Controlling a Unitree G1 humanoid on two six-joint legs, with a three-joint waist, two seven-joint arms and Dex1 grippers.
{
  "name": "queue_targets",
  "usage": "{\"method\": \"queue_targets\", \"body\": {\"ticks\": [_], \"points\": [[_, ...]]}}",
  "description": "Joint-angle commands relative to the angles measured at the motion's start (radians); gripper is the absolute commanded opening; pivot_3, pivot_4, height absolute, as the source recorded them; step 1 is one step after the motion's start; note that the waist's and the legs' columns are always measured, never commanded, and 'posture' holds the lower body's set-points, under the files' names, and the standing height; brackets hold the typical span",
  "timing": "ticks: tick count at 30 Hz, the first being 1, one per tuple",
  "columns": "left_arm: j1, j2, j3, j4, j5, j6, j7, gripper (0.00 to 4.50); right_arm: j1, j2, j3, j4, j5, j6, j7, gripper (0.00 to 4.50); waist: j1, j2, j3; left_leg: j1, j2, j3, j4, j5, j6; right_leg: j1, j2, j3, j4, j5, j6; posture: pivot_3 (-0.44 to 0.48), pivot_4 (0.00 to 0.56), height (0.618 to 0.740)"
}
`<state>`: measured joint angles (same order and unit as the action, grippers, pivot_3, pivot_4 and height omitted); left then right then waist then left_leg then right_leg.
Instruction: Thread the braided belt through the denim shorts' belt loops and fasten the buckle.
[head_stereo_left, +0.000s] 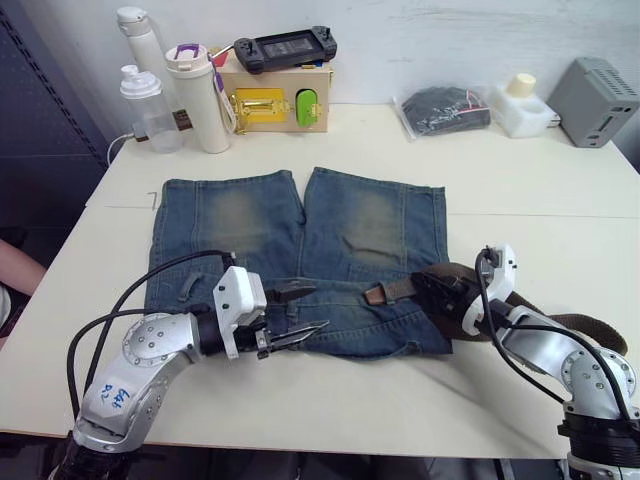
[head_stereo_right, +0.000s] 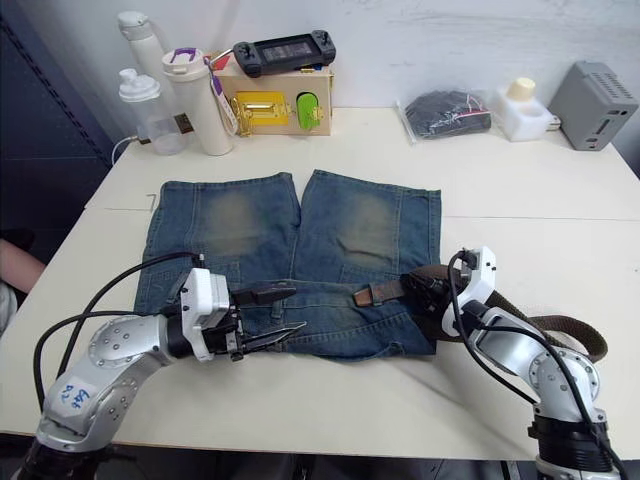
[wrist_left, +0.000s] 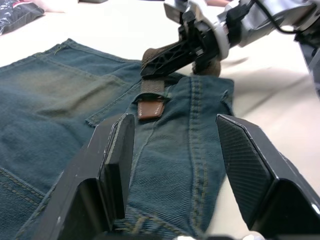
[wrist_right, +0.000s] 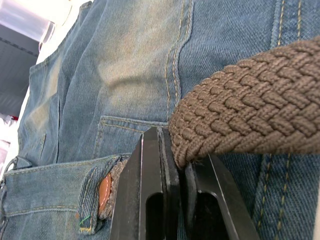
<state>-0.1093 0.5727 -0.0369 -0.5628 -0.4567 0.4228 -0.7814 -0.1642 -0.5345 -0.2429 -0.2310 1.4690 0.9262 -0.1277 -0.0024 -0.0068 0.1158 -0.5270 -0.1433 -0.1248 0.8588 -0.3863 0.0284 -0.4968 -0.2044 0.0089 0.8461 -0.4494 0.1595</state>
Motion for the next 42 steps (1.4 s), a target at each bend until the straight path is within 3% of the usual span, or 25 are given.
{"method": "queue_targets", "body": {"ticks": [1, 11, 19, 25, 33, 39, 42], "points": [[-0.065, 0.017, -0.065, 0.056, 0.099, -0.100, -0.033, 2.90, 0.001, 0.032, 0.048, -0.033, 0.046, 0.051, -0.007, 0.00, 0.000, 0.000, 0.000, 0.000, 0.000, 0.000, 0.000, 0.000, 0.000, 0.000, 0.000, 0.000, 0.000, 0.000, 0.000, 0.000, 0.150, 0.645], [-0.333, 0.000, -0.274, 0.454, 0.456, -0.577, -0.106, 2.90, -0.055, 0.099, 0.109, -0.001, 0.014, 0.101, 0.008, 0.00, -0.029, -0.001, -0.001, 0.001, 0.002, -0.001, -0.003, 0.000, -0.002, -0.001, 0.001, -0.002, 0.001, 0.000, 0.000, 0.000, 0.150, 0.645], [-0.409, -0.014, -0.316, 0.630, 0.541, -0.832, -0.124, 2.90, -0.097, 0.137, 0.093, 0.037, 0.035, 0.121, 0.037, 0.00, -0.047, -0.001, -0.001, 0.002, 0.002, -0.001, -0.005, 0.000, -0.002, -0.002, 0.001, -0.002, 0.003, 0.000, 0.000, 0.000, 0.150, 0.645], [-0.423, -0.012, -0.337, 0.706, 0.589, -0.932, -0.132, 2.90, -0.101, 0.152, 0.076, 0.062, 0.048, 0.124, 0.027, 0.00, -0.053, -0.001, -0.001, 0.003, 0.002, -0.002, -0.006, -0.001, -0.002, -0.002, 0.001, -0.002, 0.004, 0.000, 0.000, 0.000, 0.150, 0.645], [-0.474, -0.028, -0.367, 0.798, 0.729, -0.979, -0.047, 2.90, -0.089, 0.183, 0.067, 0.031, 0.055, 0.112, -0.001, 0.00, -0.053, -0.002, -0.001, 0.006, 0.002, -0.002, -0.006, -0.001, -0.002, 0.000, 0.001, -0.002, 0.005, 0.000, 0.000, 0.000, 0.150, 0.645], [-0.482, -0.040, -0.363, 0.808, 0.731, -0.979, -0.016, 2.90, -0.087, 0.190, 0.063, 0.018, 0.058, 0.108, -0.013, 0.00, -0.052, -0.003, -0.002, 0.006, 0.002, -0.002, -0.005, -0.001, -0.002, 0.000, 0.001, -0.001, 0.007, 0.000, 0.000, 0.000, 0.150, 0.645], [-0.479, -0.037, -0.363, 0.798, 0.722, -0.985, -0.021, 1.69, -0.087, 0.191, 0.063, 0.017, 0.055, 0.108, -0.018, 0.00, -0.054, -0.003, -0.002, 0.006, 0.002, -0.002, -0.005, -0.001, -0.002, -0.001, 0.001, -0.001, 0.007, 0.000, 0.000, 0.000, 0.150, 0.645]]}}
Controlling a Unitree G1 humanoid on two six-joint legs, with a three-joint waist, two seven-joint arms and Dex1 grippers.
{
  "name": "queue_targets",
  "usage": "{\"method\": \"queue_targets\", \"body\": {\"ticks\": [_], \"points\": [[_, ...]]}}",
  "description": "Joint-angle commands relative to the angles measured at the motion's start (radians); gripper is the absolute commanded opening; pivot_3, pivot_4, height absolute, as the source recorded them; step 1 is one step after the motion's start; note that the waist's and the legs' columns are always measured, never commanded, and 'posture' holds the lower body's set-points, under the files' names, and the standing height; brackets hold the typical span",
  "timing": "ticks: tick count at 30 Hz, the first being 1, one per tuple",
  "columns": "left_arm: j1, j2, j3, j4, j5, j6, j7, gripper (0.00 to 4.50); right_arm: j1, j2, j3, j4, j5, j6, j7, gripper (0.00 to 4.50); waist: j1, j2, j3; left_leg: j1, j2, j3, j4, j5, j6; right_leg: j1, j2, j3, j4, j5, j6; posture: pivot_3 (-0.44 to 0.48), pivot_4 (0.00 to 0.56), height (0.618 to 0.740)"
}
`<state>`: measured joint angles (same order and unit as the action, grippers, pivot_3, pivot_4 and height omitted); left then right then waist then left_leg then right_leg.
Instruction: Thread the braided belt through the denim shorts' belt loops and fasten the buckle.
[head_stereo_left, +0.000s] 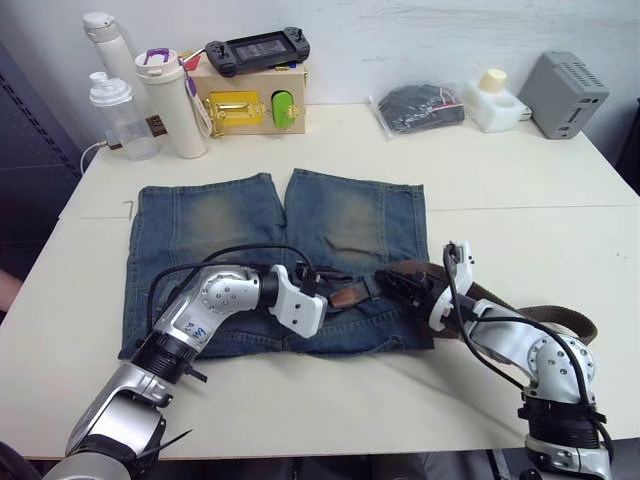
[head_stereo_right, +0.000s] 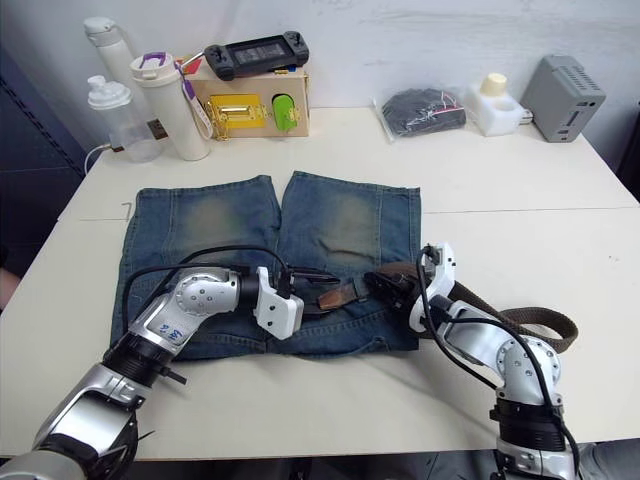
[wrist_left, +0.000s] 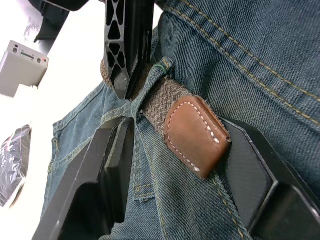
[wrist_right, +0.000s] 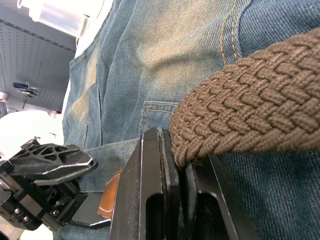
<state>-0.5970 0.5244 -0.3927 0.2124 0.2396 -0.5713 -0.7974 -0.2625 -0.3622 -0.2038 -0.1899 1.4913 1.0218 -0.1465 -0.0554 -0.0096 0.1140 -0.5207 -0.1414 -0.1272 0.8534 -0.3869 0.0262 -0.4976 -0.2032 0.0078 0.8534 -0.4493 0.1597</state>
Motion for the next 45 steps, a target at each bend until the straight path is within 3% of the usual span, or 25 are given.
{"method": "queue_targets", "body": {"ticks": [1, 4, 12, 16, 18, 20, 23, 29, 36, 39, 45], "points": [[0.011, 0.012, -0.008, 0.019, 0.024, 0.008, -0.007, 1.27, 0.011, 0.019, 0.024, -0.024, 0.031, 0.012, -0.001, 0.00, -0.001, 0.000, 0.000, 0.000, 0.000, 0.000, 0.000, 0.000, 0.000, 0.000, 0.000, 0.000, 0.000, 0.000, 0.000, 0.000, 0.150, 0.645], [0.038, 0.039, -0.009, -0.012, 0.022, 0.004, -0.027, 0.03, 0.012, 0.018, 0.025, -0.016, 0.018, 0.013, -0.002, 0.00, -0.002, 0.001, -0.001, 0.001, 0.000, 0.000, -0.001, 0.000, 0.000, 0.000, 0.000, 0.000, 0.000, 0.000, 0.000, 0.000, 0.150, 0.645], [0.055, 0.068, 0.007, -0.096, 0.038, 0.040, -0.018, 0.03, 0.006, 0.002, 0.006, -0.020, 0.004, 0.006, -0.031, 0.00, -0.004, 0.001, -0.001, 0.007, 0.000, 0.001, -0.006, -0.001, -0.001, 0.001, 0.000, 0.001, 0.000, 0.000, 0.000, 0.000, 0.150, 0.645], [0.054, 0.062, 0.017, -0.106, 0.055, 0.057, 0.005, 0.00, 0.011, -0.007, -0.047, -0.048, 0.075, -0.024, -0.058, 1.52, 0.000, 0.001, 0.000, 0.007, 0.000, 0.001, -0.006, -0.001, -0.002, 0.001, 0.000, 0.002, 0.000, 0.000, 0.000, 0.000, 0.150, 0.645], [0.056, 0.062, 0.018, -0.110, 0.058, 0.059, 0.007, 0.00, 0.025, -0.056, -0.065, -0.087, 0.102, -0.011, -0.051, 2.52, 0.001, 0.001, 0.000, 0.007, 0.000, 0.001, -0.006, -0.001, -0.001, 0.001, 0.000, 0.002, 0.000, 0.000, 0.000, 0.000, 0.150, 0.645], [0.054, 0.058, 0.020, -0.115, 0.057, 0.067, 0.012, 0.00, 0.041, -0.127, -0.094, -0.130, 0.167, 0.006, -0.019, 3.61, 0.003, 0.001, 0.000, 0.007, -0.001, 0.001, -0.005, -0.001, -0.001, 0.001, 0.000, 0.002, 0.000, 0.000, 0.000, 0.000, 0.150, 0.645], [0.048, 0.049, 0.020, -0.122, 0.049, 0.076, 0.016, 0.00, 0.077, -0.283, -0.130, -0.209, 0.179, 0.059, 0.109, 4.46, 0.008, 0.003, 0.001, 0.006, -0.001, 0.001, -0.005, -0.001, -0.001, 0.001, -0.001, 0.002, -0.001, 0.000, 0.000, 0.000, 0.150, 0.645], [0.037, 0.028, 0.011, -0.108, 0.054, 0.073, 0.029, 0.00, 0.152, -0.504, -0.082, -0.408, -0.035, 0.062, 0.406, 4.46, 0.016, 0.002, 0.001, 0.007, 0.001, 0.002, -0.006, -0.001, -0.001, 0.006, 0.000, -0.002, -0.010, 0.000, 0.000, 0.000, 0.150, 0.645], [0.038, 0.013, 0.014, -0.132, 0.049, 0.081, 0.031, 0.00, 0.170, -0.528, 0.154, -0.435, -0.447, -0.018, 0.418, 4.46, 0.031, 0.001, 0.002, 0.009, 0.000, 0.002, -0.006, 0.000, 0.000, 0.013, 0.000, -0.002, -0.019, 0.000, 0.000, 0.000, 0.150, 0.645], [0.038, 0.017, 0.017, -0.137, 0.050, 0.082, 0.029, 0.00, 0.183, -0.507, 0.203, -0.421, -0.534, -0.030, 0.420, 3.68, 0.031, 0.001, 0.002, 0.009, 0.000, 0.001, -0.006, 0.000, 0.000, 0.013, 0.000, -0.002, -0.019, 0.000, 0.000, 0.000, 0.150, 0.645], [0.031, 0.021, 0.023, -0.144, 0.056, 0.086, 0.032, 0.00, 0.183, -0.440, 0.202, -0.390, -0.610, -0.049, 0.421, 0.86, 0.031, -0.001, 0.002, 0.010, 0.000, 0.001, -0.006, 0.000, 0.000, 0.015, 0.000, -0.002, -0.019, 0.000, 0.000, 0.000, 0.150, 0.645]]}}
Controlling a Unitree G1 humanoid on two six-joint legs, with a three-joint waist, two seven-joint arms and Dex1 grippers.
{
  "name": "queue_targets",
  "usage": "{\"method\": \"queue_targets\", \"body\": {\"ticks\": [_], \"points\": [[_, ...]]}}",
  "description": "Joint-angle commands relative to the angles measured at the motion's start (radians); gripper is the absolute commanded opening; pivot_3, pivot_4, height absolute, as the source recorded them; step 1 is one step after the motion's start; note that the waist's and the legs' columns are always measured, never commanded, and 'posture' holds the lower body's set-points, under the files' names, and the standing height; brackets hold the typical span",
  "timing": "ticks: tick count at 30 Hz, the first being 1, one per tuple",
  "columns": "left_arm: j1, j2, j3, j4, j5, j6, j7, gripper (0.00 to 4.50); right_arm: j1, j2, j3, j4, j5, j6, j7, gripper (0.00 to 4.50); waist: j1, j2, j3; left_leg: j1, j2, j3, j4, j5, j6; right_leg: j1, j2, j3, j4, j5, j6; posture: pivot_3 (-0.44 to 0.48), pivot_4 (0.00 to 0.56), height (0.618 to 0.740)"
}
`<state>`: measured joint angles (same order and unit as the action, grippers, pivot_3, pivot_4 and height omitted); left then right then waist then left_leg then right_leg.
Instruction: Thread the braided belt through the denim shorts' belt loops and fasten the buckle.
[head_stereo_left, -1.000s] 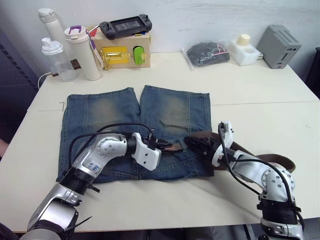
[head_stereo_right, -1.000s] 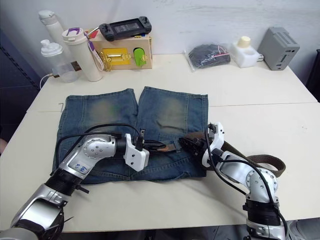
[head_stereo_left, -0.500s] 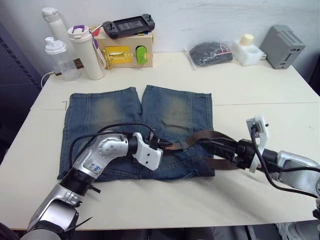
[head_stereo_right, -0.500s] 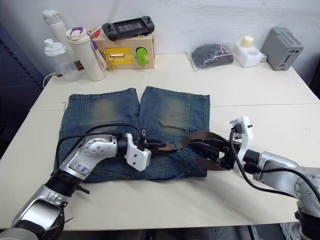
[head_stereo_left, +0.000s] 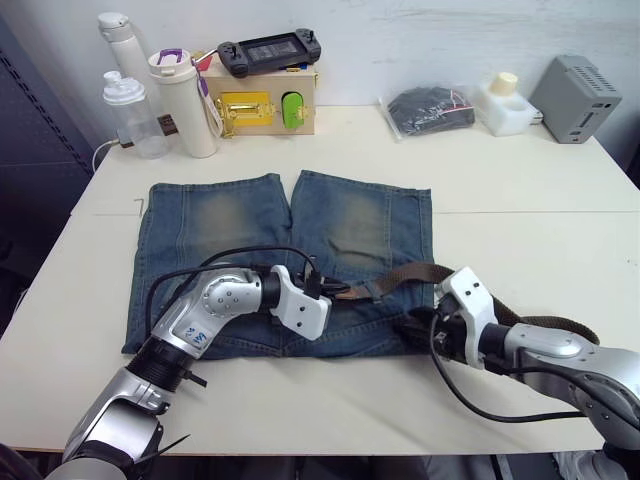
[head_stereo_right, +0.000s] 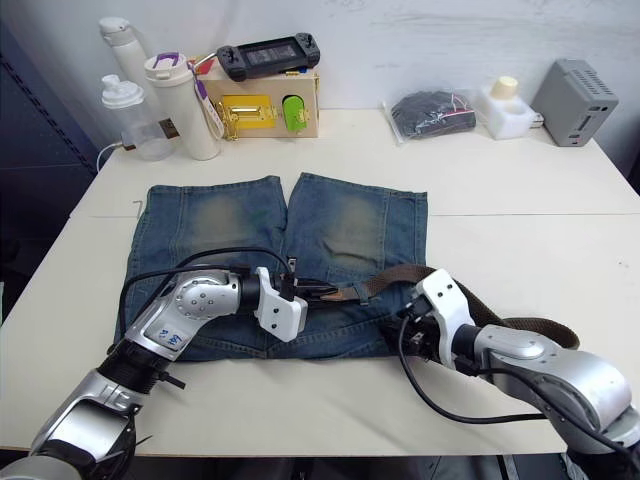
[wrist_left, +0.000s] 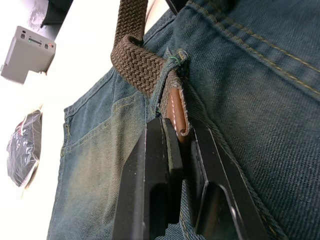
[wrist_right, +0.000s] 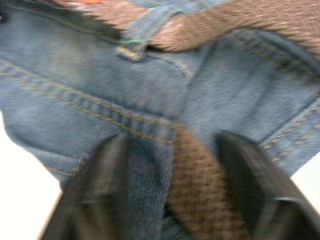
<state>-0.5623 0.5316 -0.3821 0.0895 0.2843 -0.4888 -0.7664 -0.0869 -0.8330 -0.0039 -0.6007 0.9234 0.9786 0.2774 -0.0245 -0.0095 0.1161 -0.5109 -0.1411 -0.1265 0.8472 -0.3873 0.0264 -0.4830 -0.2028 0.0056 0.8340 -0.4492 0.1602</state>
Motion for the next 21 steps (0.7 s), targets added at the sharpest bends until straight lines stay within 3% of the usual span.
{"method": "queue_targets", "body": {"ticks": [1, 2, 3, 11, 21], "points": [[-0.005, 0.015, 0.012, -0.026, 0.018, 0.003, 0.003, 0.00, 0.001, 0.040, -0.003, 0.028, -0.056, -0.012, -0.002, 0.42, 0.000, -0.001, 0.000, 0.000, 0.000, 0.000, 0.000, 0.000, 0.000, 0.000, 0.000, 0.000, 0.000, 0.000, 0.000, 0.000, 0.150, 0.645], [-0.006, 0.016, 0.011, -0.026, 0.023, 0.002, 0.005, 0.00, -0.004, 0.046, -0.006, 0.034, -0.067, -0.016, 0.002, 0.05, 0.000, -0.001, 0.000, 0.000, 0.000, 0.000, 0.000, 0.000, 0.000, 0.000, 0.000, 0.000, 0.000, 0.000, 0.000, 0.000, 0.150, 0.645], [-0.004, 0.018, 0.010, -0.033, 0.031, 0.000, 0.007, 0.00, -0.011, 0.048, -0.006, 0.040, -0.084, -0.023, 0.006, 0.01, 0.000, -0.002, 0.000, 0.001, 0.000, 0.000, 0.000, 0.000, 0.000, 0.001, 0.000, 0.000, 0.000, 0.000, 0.000, 0.000, 0.150, 0.645], [0.034, 0.078, 0.033, -0.118, 0.067, -0.031, 0.017, 0.00, -0.082, 0.110, -0.064, 0.169, -0.196, -0.045, -0.035, 0.01, 0.000, -0.002, 0.000, 0.001, 0.000, 0.000, 0.000, 0.000, 0.000, 0.001, 0.000, 0.000, 0.000, 0.000, 0.000, 0.000, 0.150, 0.645], [0.183, 0.199, 0.119, -0.244, 0.026, -0.017, 0.033, 0.00, -0.126, 0.053, -0.120, 0.351, -0.337, -0.105, -0.027, 0.01, 0.035, -0.002, 0.001, 0.001, -0.003, -0.001, 0.003, 0.000, 0.000, 0.001, 0.000, 0.001, 0.002, 0.000, 0.000, 0.000, 0.150, 0.645]]}}
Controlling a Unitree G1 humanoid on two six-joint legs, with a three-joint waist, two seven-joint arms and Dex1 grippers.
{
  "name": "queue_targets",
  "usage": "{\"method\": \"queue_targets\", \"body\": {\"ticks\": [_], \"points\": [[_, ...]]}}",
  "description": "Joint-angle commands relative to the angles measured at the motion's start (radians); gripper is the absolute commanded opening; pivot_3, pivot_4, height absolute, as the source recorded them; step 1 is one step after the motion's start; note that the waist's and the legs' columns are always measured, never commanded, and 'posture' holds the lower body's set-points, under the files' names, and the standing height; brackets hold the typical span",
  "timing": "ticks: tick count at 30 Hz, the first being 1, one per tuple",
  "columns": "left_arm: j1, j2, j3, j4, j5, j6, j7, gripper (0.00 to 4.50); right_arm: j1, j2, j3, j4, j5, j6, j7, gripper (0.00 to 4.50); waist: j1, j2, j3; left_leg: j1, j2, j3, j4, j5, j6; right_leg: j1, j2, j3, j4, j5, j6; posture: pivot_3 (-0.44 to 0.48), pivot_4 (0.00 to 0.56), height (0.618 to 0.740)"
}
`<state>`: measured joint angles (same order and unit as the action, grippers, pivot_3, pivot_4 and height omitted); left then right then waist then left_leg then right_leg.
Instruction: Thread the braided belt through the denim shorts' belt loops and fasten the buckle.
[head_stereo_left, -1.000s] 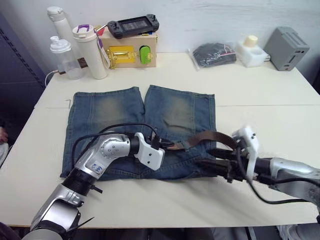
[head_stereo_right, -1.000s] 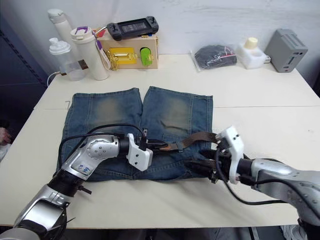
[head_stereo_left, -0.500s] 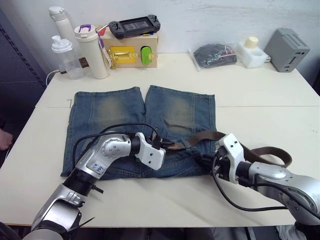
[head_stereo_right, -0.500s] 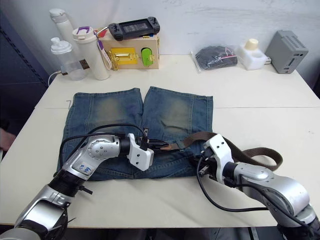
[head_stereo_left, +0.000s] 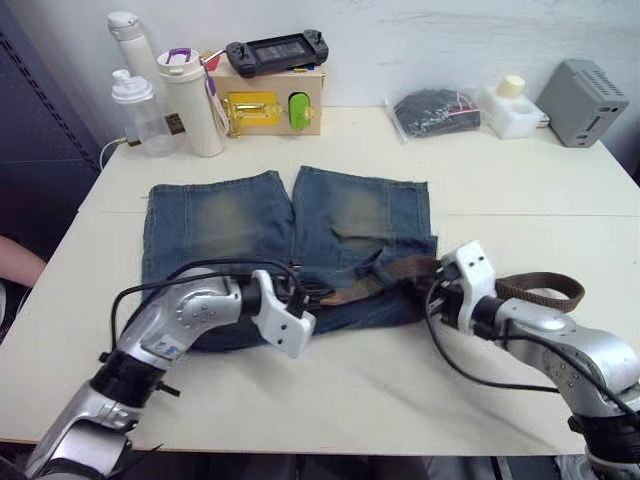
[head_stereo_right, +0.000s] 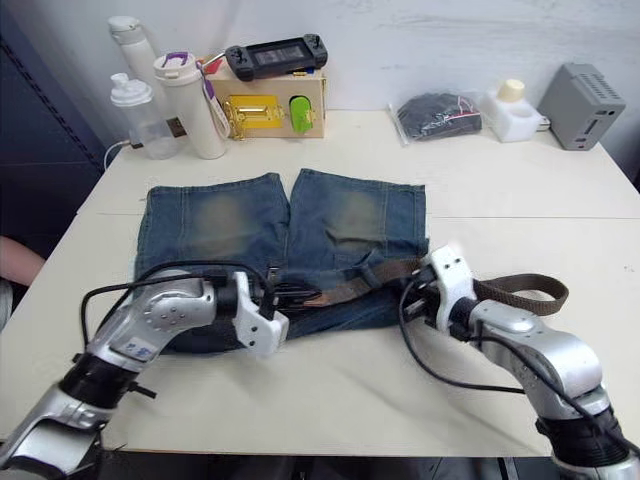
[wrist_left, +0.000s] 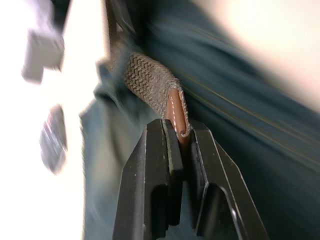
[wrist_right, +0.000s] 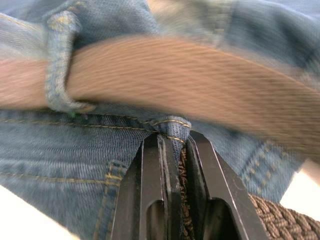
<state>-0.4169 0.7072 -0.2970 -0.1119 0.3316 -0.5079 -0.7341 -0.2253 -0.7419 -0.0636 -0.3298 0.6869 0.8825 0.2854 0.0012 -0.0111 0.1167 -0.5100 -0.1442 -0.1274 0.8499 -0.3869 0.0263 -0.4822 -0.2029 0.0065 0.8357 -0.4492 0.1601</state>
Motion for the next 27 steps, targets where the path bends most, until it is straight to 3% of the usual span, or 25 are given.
{"method": "queue_targets", "body": {"ticks": [1, 5, 13, 18, 22, 25, 27], "points": [[0.060, 0.040, 0.048, -0.042, -0.022, -0.003, 0.004, 0.00, 0.015, -0.052, -0.067, 0.090, -0.112, -0.018, -0.016, 0.01, 0.016, 0.000, 0.000, 0.000, -0.001, -0.002, 0.002, 0.000, 0.000, 0.000, 0.000, 0.000, 0.000, 0.000, 0.000, 0.000, 0.150, 0.645], [0.095, 0.069, 0.076, -0.040, -0.023, -0.013, 0.018, 0.00, 0.021, -0.082, -0.084, 0.091, -0.120, -0.043, 0.058, 0.01, 0.035, 0.000, 0.000, -0.001, -0.002, -0.003, 0.005, 0.000, 0.001, 0.001, 0.000, 0.001, 0.000, 0.000, 0.000, 0.000, 0.150, 0.645], [0.045, -0.006, 0.060, -0.043, -0.038, -0.036, 0.040, 0.00, 0.024, -0.082, -0.099, 0.076, -0.090, 0.007, 0.155, 0.01, 0.046, 0.000, 0.000, -0.003, -0.003, -0.002, 0.005, 0.000, 0.002, 0.001, -0.001, 0.002, 0.000, 0.000, 0.000, 0.000, 0.150, 0.645], [0.030, -0.006, 0.071, -0.004, -0.057, -0.085, 0.045, 0.00, 0.006, -0.073, -0.202, 0.064, 0.014, 0.093, 0.208, 2.33, 0.045, 0.001, 0.001, -0.003, -0.003, -0.002, 0.005, 0.000, 0.002, 0.000, -0.001, 0.001, 0.000, 0.000, 0.000, 0.000, 0.150, 0.645], [0.026, 0.004, 0.092, 0.021, -0.055, -0.123, 0.064, 0.00, -0.020, -0.090, -0.353, 0.013, 0.216, 0.221, 0.280, 4.25, 0.037, 0.003, 0.004, -0.004, -0.002, -0.001, 0.005, 0.000, 0.002, 0.000, -0.001, 0.001, 0.000, 0.000, 0.000, 0.000, 0.150, 0.645], [0.026, 0.000, 0.117, 0.034, -0.039, -0.158, 0.108, 0.00, -0.009, -0.132, -0.453, -0.059, 0.421, 0.307, 0.365, 4.25, 0.031, 0.005, 0.008, -0.004, -0.001, -0.001, 0.004, 0.000, 0.002, 0.000, -0.001, 0.001, -0.001, 0.000, 0.000, 0.000, 0.150, 0.645], [0.027, -0.005, 0.130, 0.044, -0.021, -0.189, 0.141, 0.00, -0.021, -0.126, -0.480, -0.074, 0.556, 0.351, 0.345, 4.25, 0.026, 0.004, 0.008, -0.004, 0.000, -0.001, 0.004, 0.000, 0.002, 0.000, -0.001, 0.000, -0.001, 0.000, 0.000, 0.000, 0.150, 0.645]]}}
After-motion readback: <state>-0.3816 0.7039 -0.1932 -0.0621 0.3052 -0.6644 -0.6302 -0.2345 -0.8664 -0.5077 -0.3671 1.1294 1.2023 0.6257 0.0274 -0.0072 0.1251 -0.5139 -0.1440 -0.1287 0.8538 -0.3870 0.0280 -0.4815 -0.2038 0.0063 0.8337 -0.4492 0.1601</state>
